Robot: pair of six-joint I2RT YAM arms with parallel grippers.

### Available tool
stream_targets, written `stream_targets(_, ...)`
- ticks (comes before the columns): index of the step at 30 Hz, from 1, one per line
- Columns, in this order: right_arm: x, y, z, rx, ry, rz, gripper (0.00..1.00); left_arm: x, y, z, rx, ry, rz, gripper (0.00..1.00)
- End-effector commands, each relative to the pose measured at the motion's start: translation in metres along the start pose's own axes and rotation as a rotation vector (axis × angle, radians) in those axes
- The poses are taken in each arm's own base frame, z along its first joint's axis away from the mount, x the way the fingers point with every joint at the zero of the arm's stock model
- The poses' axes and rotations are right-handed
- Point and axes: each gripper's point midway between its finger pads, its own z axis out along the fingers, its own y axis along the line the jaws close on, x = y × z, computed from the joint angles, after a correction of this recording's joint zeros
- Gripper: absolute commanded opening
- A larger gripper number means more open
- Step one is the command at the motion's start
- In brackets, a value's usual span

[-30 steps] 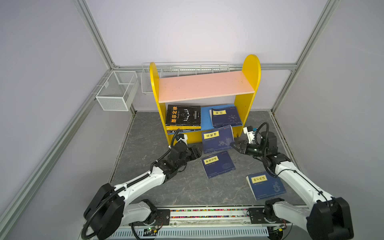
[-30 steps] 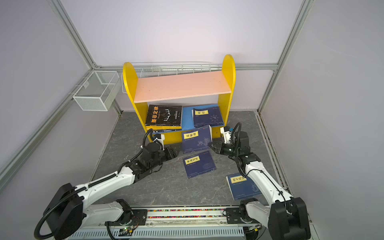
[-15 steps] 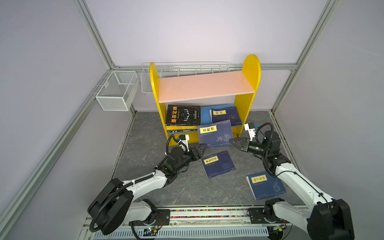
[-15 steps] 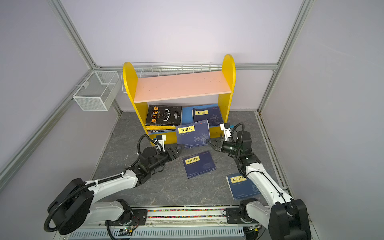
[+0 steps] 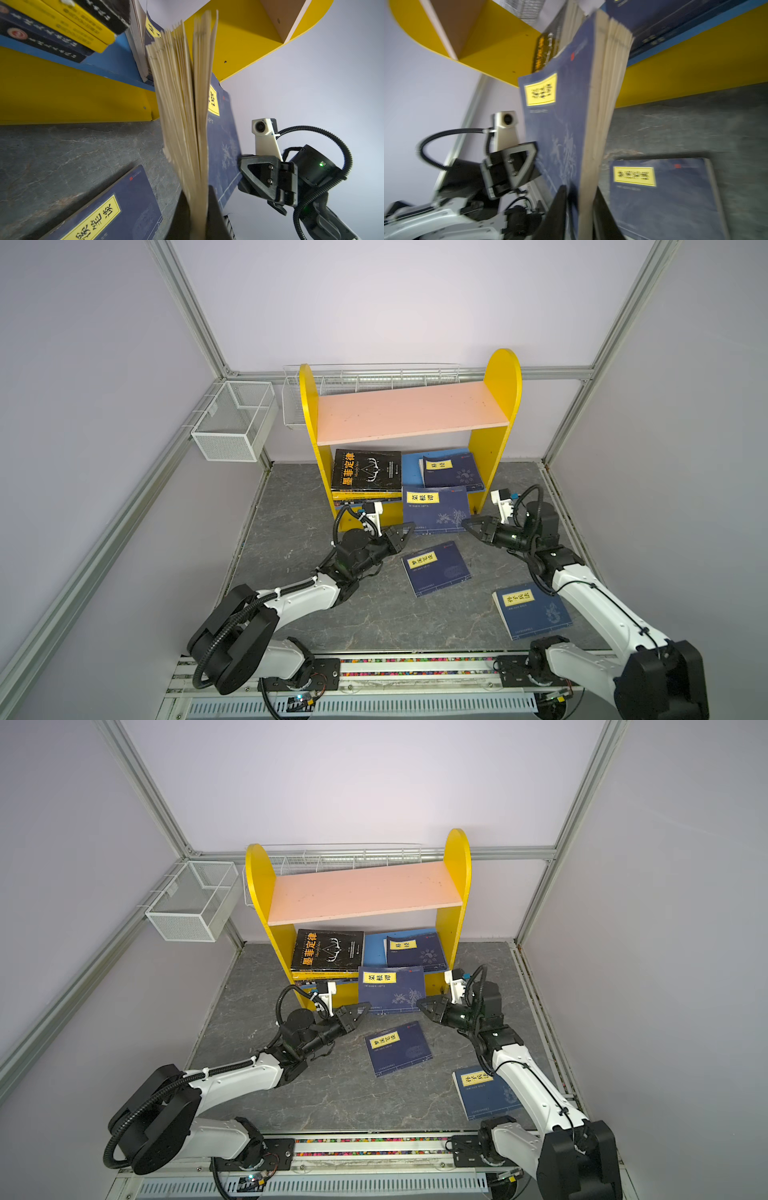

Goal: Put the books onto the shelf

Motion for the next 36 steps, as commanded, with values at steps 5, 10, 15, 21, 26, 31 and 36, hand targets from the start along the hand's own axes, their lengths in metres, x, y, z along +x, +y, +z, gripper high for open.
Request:
stream_targets(5, 0.007, -0.085, -0.027, 0.388, -0.039, 0.127, 0.46, -0.033, -0.039, 0.024, 0.039, -0.072, 0.030, 0.00)
stream_targets(10, 0.013, -0.087, -0.027, 0.384, -0.026, 0.130, 0.46, -0.056, -0.049, 0.049, -0.010, -0.129, 0.042, 0.00)
stream_targets(15, 0.013, -0.087, -0.029, 0.391, -0.025, 0.111, 0.46, -0.065, -0.053, 0.088, -0.127, -0.124, 0.107, 0.00)
stream_targets(21, 0.014, -0.085, -0.030, 0.384, -0.022, 0.102, 0.46, -0.073, -0.035, 0.120, -0.273, -0.162, 0.103, 0.00)
stream_targets(26, 0.017, -0.084, -0.031, 0.381, -0.015, 0.091, 0.46, -0.077, -0.034, 0.144, -0.283, -0.157, 0.131, 0.00)
stream_targets(31, 0.018, -0.084, -0.032, 0.381, -0.015, 0.083, 0.46, -0.076, -0.027, 0.159, -0.310, -0.139, 0.159, 0.00)
stream_targets(36, 0.021, -0.086, -0.032, 0.379, -0.011, 0.083, 0.46, -0.075, -0.016, 0.166, -0.344, -0.143, 0.173, 0.00)
